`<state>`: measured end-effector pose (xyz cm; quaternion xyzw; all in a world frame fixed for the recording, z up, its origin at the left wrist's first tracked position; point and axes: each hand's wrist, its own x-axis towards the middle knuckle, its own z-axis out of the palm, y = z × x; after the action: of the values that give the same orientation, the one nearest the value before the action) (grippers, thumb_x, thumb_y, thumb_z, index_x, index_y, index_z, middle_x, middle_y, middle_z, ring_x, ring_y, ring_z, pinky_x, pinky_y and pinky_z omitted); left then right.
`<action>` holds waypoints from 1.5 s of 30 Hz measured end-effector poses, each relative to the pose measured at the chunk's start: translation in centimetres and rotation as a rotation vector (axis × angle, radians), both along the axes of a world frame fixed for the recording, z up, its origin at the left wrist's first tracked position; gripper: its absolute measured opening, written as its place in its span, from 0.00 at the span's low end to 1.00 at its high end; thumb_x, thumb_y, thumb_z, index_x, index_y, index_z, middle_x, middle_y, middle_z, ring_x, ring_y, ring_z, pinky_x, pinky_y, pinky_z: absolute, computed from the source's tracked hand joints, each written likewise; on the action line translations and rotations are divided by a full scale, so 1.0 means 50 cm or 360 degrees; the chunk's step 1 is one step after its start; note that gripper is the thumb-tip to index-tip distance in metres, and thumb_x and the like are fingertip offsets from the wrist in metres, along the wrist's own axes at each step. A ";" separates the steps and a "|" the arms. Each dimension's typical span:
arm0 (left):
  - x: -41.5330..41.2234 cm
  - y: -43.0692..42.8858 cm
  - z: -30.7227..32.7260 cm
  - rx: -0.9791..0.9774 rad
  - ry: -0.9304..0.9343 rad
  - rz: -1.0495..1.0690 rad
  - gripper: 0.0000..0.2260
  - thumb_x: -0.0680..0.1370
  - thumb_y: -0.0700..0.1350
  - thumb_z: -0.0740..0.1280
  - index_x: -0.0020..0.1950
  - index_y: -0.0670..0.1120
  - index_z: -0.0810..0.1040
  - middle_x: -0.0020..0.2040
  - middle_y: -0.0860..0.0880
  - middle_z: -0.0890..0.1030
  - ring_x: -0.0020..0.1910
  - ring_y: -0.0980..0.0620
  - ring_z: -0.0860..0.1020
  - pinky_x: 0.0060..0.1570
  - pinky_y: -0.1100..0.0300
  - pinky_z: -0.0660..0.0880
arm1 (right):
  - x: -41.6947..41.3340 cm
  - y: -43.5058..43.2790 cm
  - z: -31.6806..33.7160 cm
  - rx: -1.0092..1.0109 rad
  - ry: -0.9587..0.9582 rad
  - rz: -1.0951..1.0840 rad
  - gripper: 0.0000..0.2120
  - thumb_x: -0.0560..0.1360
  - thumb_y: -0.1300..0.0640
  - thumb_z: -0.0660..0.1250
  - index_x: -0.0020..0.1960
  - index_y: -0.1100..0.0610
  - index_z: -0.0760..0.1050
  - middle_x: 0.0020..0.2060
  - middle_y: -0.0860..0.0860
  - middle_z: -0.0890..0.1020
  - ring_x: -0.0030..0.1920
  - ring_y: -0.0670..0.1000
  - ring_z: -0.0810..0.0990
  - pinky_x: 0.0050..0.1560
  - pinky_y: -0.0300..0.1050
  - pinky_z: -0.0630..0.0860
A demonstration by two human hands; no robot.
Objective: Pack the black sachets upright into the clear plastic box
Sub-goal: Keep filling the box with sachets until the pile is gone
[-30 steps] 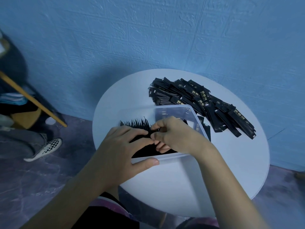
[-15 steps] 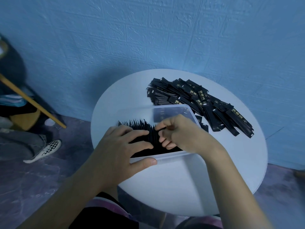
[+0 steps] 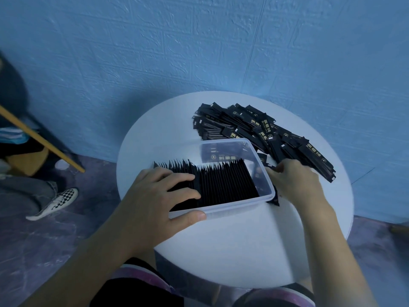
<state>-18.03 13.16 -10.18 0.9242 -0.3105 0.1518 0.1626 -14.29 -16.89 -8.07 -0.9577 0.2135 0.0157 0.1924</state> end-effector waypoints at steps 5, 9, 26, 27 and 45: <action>0.000 0.000 0.002 0.0022 0.0007 0.0006 0.24 0.79 0.70 0.53 0.55 0.58 0.83 0.64 0.57 0.79 0.58 0.51 0.76 0.56 0.52 0.67 | 0.008 0.013 -0.011 -0.0052 0.0016 -0.0029 0.17 0.74 0.45 0.69 0.51 0.58 0.74 0.36 0.52 0.74 0.43 0.62 0.73 0.43 0.48 0.69; -0.002 0.002 0.004 0.0049 0.0025 0.0015 0.23 0.79 0.69 0.53 0.55 0.59 0.83 0.65 0.58 0.79 0.58 0.52 0.75 0.56 0.56 0.62 | 0.015 0.002 -0.014 -0.0019 0.0005 0.0088 0.10 0.75 0.50 0.67 0.53 0.53 0.76 0.42 0.53 0.82 0.46 0.61 0.78 0.44 0.48 0.71; -0.002 0.001 0.005 0.0052 0.0010 0.0007 0.22 0.79 0.69 0.55 0.55 0.58 0.83 0.64 0.57 0.80 0.57 0.51 0.75 0.55 0.53 0.68 | 0.020 -0.030 0.023 0.0568 -0.0472 0.0205 0.09 0.76 0.58 0.68 0.51 0.45 0.82 0.40 0.43 0.85 0.44 0.53 0.83 0.46 0.49 0.78; -0.002 0.002 0.006 0.0054 0.0014 0.0004 0.23 0.79 0.69 0.55 0.55 0.58 0.83 0.64 0.57 0.79 0.57 0.51 0.75 0.55 0.52 0.68 | 0.015 -0.024 0.041 0.0639 -0.0545 0.0233 0.10 0.76 0.58 0.68 0.50 0.44 0.83 0.39 0.43 0.85 0.42 0.53 0.82 0.47 0.50 0.78; -0.002 0.001 0.004 0.0027 0.0000 0.0005 0.22 0.79 0.68 0.56 0.56 0.58 0.83 0.63 0.57 0.80 0.57 0.50 0.76 0.56 0.49 0.71 | 0.004 0.215 0.049 0.0311 0.0114 0.0871 0.14 0.76 0.49 0.70 0.61 0.48 0.78 0.49 0.50 0.83 0.51 0.55 0.81 0.49 0.45 0.76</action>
<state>-18.14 13.22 -9.96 0.9260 -0.3103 0.1495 0.1546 -14.10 -6.14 -5.61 -0.9555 -0.0485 0.1212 0.2646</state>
